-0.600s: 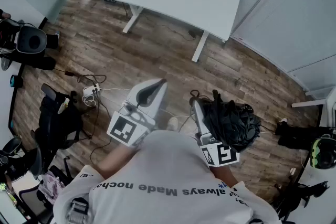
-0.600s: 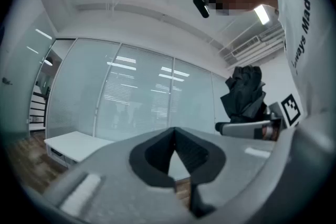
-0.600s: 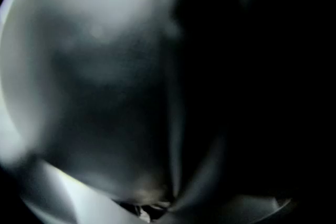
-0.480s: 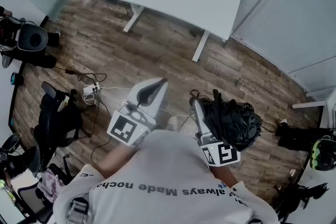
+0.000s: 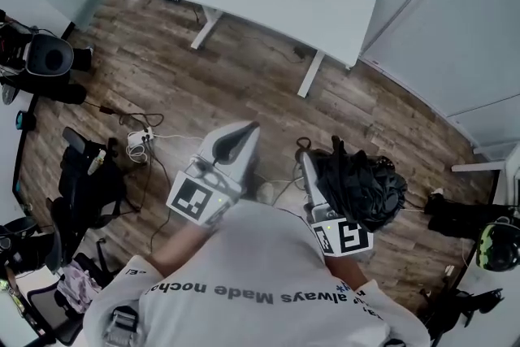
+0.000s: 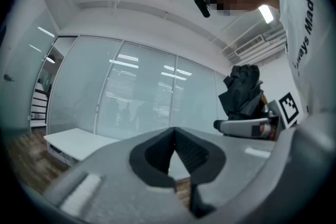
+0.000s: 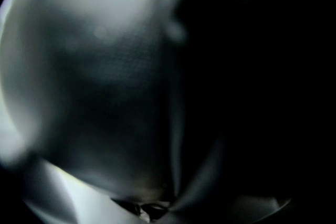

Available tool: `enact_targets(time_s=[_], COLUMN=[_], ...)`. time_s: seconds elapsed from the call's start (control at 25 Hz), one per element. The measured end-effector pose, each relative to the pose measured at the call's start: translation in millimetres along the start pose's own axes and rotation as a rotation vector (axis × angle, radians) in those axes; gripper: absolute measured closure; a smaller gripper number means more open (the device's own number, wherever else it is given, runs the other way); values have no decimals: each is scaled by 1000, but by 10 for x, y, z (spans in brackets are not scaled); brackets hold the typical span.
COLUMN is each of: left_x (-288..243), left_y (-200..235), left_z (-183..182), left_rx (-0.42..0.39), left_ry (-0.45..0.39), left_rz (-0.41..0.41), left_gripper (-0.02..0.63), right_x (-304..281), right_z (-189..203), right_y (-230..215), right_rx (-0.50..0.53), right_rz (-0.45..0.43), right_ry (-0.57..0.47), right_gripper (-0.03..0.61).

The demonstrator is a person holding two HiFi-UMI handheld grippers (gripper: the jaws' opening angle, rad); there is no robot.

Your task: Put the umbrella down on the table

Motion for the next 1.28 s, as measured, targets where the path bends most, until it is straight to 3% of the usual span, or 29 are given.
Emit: enact_targets(time_s=[0.12,0.72,1.04,1.28], left_x=[-154,-1243,-1583,-2094], left_y=[217,2086,2560,2689], left_z=[26,-76,-108,-5], left_rx=[7,5,-3,-4], left_ry=[-3,23,20,31], left_rz=[7,87,83,76], left_gripper=[611,611,611,611], right_x=[-244,-2245,-2708,-2950], right_z=[25,107,126,197], right_y=[-74,-697,-964,-1479], right_rx=[5,-6,-9,-25], right_rz=[2,90,113,117], right_ry=[6,3,-1,2], right_gripper=[345,344,344,344])
Point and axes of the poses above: the fingertips, and each gripper's own axes: x backward along the fingers, y to its left, z out of its underside, the point moved 5 cm from there along x, backward along the fingers, and after that the axes turned 3 degrees about -z, right-handed, at the moved point
